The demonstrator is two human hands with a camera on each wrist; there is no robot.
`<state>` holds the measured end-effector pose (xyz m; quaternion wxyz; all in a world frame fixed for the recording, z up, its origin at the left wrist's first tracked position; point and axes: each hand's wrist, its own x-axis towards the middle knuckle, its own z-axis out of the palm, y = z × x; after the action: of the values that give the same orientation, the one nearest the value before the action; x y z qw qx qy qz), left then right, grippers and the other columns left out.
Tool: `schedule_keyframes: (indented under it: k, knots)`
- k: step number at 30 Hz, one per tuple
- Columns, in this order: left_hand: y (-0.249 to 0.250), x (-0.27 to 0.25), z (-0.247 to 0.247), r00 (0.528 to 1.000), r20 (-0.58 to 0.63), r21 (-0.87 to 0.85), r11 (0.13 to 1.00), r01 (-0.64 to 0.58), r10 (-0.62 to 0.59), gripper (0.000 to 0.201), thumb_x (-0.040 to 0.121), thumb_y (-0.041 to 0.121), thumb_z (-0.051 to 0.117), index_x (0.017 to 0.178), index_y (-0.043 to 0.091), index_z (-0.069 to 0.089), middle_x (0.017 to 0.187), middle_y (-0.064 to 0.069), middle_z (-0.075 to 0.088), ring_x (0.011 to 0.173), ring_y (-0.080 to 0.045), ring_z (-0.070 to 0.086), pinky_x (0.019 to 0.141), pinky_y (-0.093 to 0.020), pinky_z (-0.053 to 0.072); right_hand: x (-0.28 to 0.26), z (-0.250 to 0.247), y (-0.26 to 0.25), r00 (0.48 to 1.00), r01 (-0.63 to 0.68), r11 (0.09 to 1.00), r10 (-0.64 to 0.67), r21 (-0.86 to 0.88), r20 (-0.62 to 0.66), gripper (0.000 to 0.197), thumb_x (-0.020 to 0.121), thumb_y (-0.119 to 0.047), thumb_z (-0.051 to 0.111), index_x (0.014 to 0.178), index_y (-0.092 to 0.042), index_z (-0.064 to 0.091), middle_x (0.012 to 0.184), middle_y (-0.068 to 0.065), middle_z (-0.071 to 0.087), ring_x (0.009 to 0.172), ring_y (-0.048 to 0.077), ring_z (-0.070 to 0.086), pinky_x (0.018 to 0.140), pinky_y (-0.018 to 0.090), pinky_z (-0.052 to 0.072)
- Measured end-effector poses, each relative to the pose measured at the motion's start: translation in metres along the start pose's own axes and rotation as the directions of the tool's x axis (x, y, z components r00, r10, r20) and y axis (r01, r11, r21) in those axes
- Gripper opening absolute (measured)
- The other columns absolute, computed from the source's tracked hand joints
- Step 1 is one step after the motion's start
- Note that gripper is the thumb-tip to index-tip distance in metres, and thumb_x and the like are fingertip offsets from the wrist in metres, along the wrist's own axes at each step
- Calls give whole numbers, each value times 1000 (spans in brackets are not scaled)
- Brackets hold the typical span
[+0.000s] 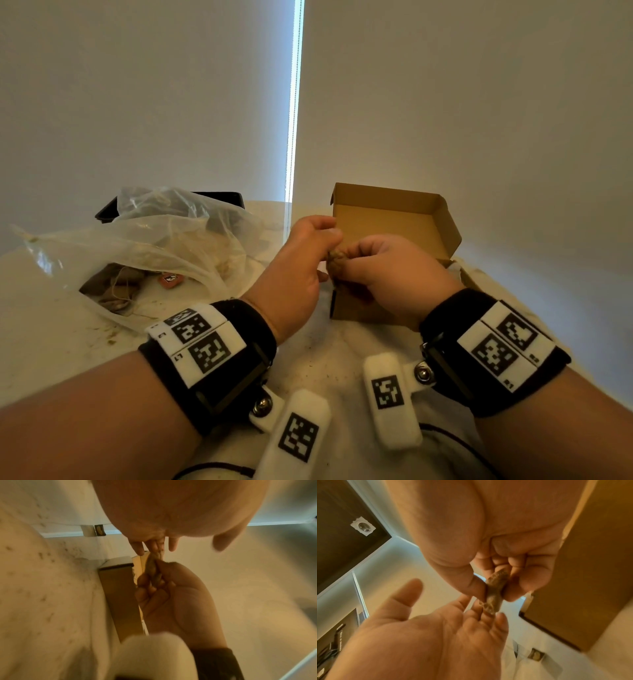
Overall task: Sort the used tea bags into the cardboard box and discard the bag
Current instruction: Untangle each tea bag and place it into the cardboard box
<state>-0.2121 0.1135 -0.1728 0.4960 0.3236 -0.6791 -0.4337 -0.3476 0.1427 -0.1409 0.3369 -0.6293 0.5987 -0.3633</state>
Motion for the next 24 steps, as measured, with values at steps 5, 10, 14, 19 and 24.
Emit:
schedule_keyframes:
  k: [5, 10, 14, 19, 24]
  knots:
    - [-9, 5, -17, 1000, 7, 308, 951, -2, -1, 20, 98, 16, 55, 100, 34, 65, 94, 11, 67, 83, 1, 63, 65, -12, 50, 6, -15, 4, 989, -124, 985, 132, 119, -60, 12, 97, -16, 56, 98, -10, 66, 92, 17, 72, 76, 25, 66, 63, 30, 53]
    - [-11, 9, -23, 995, -100, 313, 949, 23, 9, 17, 100, 25, 56, 97, 33, 70, 86, 18, 66, 72, 16, 58, 64, -10, 43, 12, -22, 8, 984, -175, 913, 175, 367, 33, 25, 96, -3, 40, 107, 1, 62, 84, 17, 65, 61, 23, 58, 48, 27, 41]
    - [-11, 9, -25, 996, -92, 289, 957, 26, 1, 19, 100, 29, 55, 96, 27, 73, 84, 10, 71, 76, 4, 63, 65, -13, 46, 6, -25, 10, 965, -144, 874, 21, 464, 260, 33, 100, -14, 38, 111, -7, 68, 78, 12, 63, 57, 18, 55, 51, 27, 40]
    - [-15, 8, -26, 994, -61, 280, 954, 106, -92, 19, 102, 33, 53, 101, 30, 72, 92, 12, 72, 79, 2, 66, 65, -16, 46, 6, -22, 6, 956, -64, 765, -138, 641, 260, 34, 103, -16, 34, 115, -8, 65, 79, 11, 63, 61, 20, 59, 53, 29, 45]
    - [-17, 7, -25, 987, -48, 285, 945, 160, -152, 16, 101, 29, 56, 100, 30, 71, 93, 10, 71, 81, -6, 66, 61, -15, 46, 9, -27, 7, 985, 56, 675, -157, 736, 69, 33, 101, -14, 36, 114, -13, 66, 80, 8, 67, 68, 21, 64, 57, 31, 49]
